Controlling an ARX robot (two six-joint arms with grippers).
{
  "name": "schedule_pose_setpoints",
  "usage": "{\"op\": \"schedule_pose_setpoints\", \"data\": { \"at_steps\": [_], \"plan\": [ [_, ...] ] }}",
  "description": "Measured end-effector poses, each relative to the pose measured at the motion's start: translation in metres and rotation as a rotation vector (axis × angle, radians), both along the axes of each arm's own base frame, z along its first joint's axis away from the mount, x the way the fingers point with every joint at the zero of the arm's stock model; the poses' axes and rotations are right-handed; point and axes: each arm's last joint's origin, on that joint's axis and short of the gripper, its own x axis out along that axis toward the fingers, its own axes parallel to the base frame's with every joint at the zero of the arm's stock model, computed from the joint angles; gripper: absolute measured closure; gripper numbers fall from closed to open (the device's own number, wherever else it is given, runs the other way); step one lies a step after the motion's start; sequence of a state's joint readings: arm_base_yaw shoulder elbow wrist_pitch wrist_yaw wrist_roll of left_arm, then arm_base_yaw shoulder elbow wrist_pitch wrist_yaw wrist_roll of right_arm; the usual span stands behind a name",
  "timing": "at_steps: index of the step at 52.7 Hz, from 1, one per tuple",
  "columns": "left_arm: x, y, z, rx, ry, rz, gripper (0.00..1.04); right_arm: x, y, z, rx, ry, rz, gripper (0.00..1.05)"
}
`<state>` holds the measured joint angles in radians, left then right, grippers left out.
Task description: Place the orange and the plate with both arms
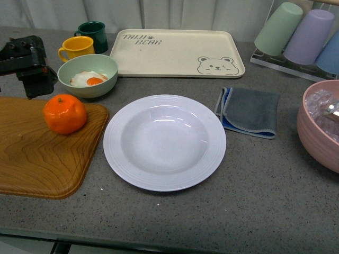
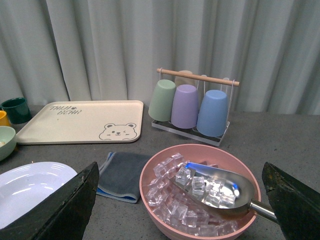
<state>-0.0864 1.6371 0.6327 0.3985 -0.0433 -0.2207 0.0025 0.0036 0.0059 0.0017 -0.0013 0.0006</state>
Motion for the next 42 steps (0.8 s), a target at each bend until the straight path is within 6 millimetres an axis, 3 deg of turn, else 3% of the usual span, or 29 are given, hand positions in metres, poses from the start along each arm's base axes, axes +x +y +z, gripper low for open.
{"op": "schedule_pose_setpoints", "data": {
  "at_steps": [8, 18, 42],
  "plan": [
    [0.025, -0.003, -0.016, 0.01, 0.093, -0.018, 0.07, 0.0, 0.0, 0.0, 0.0, 0.0, 0.0, 0.09],
    [0.041, -0.005, -0.024, -0.013, 0.131, -0.034, 0.07, 0.0, 0.0, 0.0, 0.0, 0.0, 0.0, 0.09],
    [0.063, -0.005, -0.051, 0.0, 0.208, -0.036, 0.07, 0.0, 0.0, 0.0, 0.0, 0.0, 0.0, 0.09]
  ]
}}
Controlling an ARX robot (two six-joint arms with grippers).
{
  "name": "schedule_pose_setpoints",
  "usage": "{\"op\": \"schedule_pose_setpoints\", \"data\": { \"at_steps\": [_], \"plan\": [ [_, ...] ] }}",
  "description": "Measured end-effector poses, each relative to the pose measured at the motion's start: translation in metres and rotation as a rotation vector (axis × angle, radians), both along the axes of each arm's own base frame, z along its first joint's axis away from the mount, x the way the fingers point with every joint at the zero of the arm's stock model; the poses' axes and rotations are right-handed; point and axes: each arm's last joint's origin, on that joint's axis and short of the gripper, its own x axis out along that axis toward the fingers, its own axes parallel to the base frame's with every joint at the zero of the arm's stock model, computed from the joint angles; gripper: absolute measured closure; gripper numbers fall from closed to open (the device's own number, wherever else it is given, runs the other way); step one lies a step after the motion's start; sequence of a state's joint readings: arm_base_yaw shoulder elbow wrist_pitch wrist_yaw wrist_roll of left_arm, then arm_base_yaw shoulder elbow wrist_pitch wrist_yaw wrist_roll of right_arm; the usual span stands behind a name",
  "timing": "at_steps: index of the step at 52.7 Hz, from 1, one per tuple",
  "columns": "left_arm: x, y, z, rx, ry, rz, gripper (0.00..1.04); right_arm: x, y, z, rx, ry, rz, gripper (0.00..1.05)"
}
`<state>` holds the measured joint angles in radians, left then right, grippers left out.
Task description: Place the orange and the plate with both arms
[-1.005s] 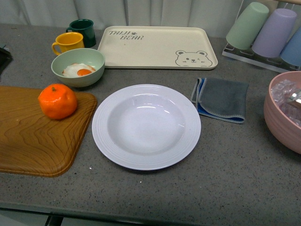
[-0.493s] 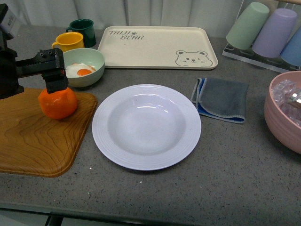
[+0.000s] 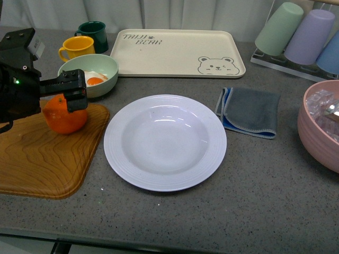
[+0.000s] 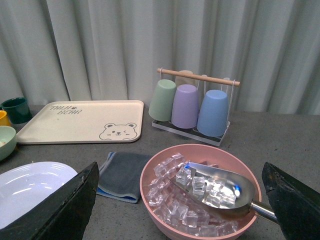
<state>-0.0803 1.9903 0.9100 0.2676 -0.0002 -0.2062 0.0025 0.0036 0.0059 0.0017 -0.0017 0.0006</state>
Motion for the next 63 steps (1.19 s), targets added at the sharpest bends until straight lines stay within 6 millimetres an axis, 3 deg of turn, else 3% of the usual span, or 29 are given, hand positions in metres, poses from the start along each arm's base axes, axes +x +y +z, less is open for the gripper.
{"op": "schedule_pose_setpoints", "data": {
  "at_steps": [15, 25, 38, 52, 63],
  "plan": [
    [0.008, 0.0, -0.009, 0.021, 0.032, 0.008, 0.07, 0.0, 0.0, 0.0, 0.0, 0.0, 0.0, 0.09],
    [0.009, 0.0, -0.013, 0.033, 0.048, 0.007, 0.4, 0.0, 0.0, 0.0, 0.0, 0.0, 0.0, 0.09],
    [0.004, -0.005, -0.009, 0.021, 0.036, -0.016, 0.48, 0.0, 0.0, 0.0, 0.0, 0.0, 0.0, 0.09],
    [-0.018, -0.041, 0.025, 0.028, -0.078, -0.114, 0.49, 0.0, 0.0, 0.0, 0.0, 0.0, 0.0, 0.09],
    [-0.028, -0.079, 0.025, 0.031, -0.089, -0.214, 0.49, 0.0, 0.0, 0.0, 0.0, 0.0, 0.0, 0.09]
  ]
}}
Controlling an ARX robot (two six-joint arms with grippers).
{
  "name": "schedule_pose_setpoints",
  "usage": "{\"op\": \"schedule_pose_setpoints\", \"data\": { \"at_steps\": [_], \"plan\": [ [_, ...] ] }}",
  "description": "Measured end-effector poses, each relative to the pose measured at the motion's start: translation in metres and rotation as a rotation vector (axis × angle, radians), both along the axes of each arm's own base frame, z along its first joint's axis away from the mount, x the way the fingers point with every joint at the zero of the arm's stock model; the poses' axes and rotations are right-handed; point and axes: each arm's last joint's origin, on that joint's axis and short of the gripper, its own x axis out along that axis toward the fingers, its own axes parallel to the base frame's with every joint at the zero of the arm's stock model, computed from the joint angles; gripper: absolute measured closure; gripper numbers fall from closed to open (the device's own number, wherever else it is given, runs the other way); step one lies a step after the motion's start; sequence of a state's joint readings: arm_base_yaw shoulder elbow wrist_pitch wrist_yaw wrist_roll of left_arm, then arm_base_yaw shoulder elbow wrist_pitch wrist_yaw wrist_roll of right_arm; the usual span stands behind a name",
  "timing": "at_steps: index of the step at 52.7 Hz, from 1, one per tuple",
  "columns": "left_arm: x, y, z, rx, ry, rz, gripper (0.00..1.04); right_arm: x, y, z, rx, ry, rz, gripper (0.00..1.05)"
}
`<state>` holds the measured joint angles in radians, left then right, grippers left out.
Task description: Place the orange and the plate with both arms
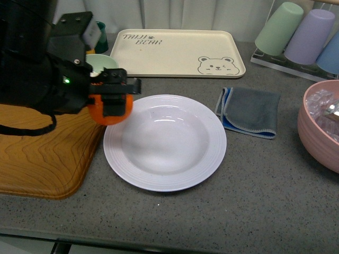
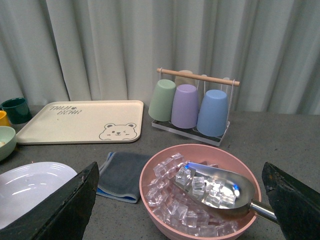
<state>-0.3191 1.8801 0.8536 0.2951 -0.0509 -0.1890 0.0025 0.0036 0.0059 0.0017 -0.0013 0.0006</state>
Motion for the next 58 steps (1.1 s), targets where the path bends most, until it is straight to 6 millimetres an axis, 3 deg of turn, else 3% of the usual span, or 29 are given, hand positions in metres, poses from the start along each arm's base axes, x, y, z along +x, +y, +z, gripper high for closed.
{"op": "schedule_pose_setpoints", "data": {
  "at_steps": [17, 41, 54, 58],
  "plan": [
    [0.004, -0.054, -0.027, 0.02, 0.046, -0.108, 0.49, 0.0, 0.0, 0.0, 0.0, 0.0, 0.0, 0.09],
    [0.003, -0.069, -0.049, 0.063, 0.103, -0.153, 0.49, 0.0, 0.0, 0.0, 0.0, 0.0, 0.0, 0.09],
    [0.005, -0.069, -0.047, 0.062, 0.079, -0.15, 0.09, 0.0, 0.0, 0.0, 0.0, 0.0, 0.0, 0.09],
    [0.004, -0.069, -0.043, 0.053, 0.064, -0.154, 0.06, 0.0, 0.0, 0.0, 0.0, 0.0, 0.0, 0.09]
  ]
}}
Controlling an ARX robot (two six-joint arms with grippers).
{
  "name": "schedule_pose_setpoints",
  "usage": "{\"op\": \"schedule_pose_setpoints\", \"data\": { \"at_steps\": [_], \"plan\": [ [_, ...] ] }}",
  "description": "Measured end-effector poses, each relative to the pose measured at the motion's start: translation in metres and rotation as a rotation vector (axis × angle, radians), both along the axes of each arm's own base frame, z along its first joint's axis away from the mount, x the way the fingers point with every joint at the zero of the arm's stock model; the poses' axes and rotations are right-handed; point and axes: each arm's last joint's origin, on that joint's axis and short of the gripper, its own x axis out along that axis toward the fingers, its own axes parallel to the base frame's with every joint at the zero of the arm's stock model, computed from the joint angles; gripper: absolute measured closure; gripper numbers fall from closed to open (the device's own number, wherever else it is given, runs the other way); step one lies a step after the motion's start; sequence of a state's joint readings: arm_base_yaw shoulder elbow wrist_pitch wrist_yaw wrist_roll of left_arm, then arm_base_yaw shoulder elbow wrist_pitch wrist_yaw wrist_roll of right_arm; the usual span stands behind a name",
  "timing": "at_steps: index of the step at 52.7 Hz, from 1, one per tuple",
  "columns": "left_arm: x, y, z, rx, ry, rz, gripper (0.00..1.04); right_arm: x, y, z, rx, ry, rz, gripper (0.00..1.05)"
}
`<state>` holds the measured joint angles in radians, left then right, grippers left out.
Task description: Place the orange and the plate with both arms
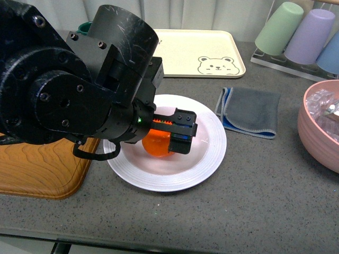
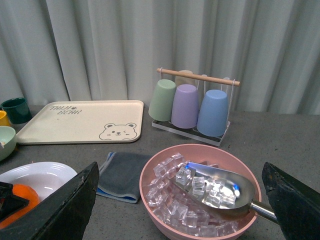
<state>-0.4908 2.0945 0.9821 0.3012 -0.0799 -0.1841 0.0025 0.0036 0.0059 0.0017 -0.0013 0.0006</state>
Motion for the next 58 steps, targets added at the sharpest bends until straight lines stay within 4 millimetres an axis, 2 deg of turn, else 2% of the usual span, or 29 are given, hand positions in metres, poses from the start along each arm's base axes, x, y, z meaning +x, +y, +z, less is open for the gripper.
{"op": "schedule_pose_setpoints", "data": {
  "at_steps": [7, 16, 19, 23, 27, 32, 36, 45, 49, 58],
  "plan": [
    [-0.002, 0.001, 0.014, -0.023, -0.034, 0.002, 0.07, 0.0, 0.0, 0.0, 0.0, 0.0, 0.0, 0.09],
    [-0.009, 0.008, 0.044, -0.069, -0.115, 0.019, 0.07, 0.0, 0.0, 0.0, 0.0, 0.0, 0.0, 0.09],
    [-0.008, 0.009, 0.047, -0.063, -0.149, 0.033, 0.08, 0.0, 0.0, 0.0, 0.0, 0.0, 0.0, 0.09],
    [-0.013, 0.018, 0.037, 0.003, -0.407, 0.164, 0.2, 0.0, 0.0, 0.0, 0.0, 0.0, 0.0, 0.09],
    [-0.033, 0.042, 0.031, 0.003, -0.582, 0.25, 0.32, 0.0, 0.0, 0.0, 0.0, 0.0, 0.0, 0.09],
    [-0.058, 0.077, 0.056, -0.07, -0.777, 0.313, 0.52, 0.0, 0.0, 0.0, 0.0, 0.001, -0.003, 0.09],
    [-0.075, 0.095, 0.07, -0.088, -0.823, 0.317, 0.66, 0.0, 0.0, 0.0, 0.0, 0.001, -0.001, 0.09],
    [-0.109, 0.125, 0.07, -0.063, -0.791, 0.317, 0.99, 0.0, 0.0, 0.0, 0.0, 0.001, 0.0, 0.09],
    [-0.125, 0.135, 0.076, -0.068, -0.799, 0.304, 1.01, 0.0, 0.0, 0.0, 0.0, 0.001, 0.0, 0.09],
    [-0.145, 0.149, 0.079, -0.06, -0.794, 0.313, 1.01, 0.0, 0.0, 0.0, 0.0, 0.001, 0.0, 0.09]
  ]
}}
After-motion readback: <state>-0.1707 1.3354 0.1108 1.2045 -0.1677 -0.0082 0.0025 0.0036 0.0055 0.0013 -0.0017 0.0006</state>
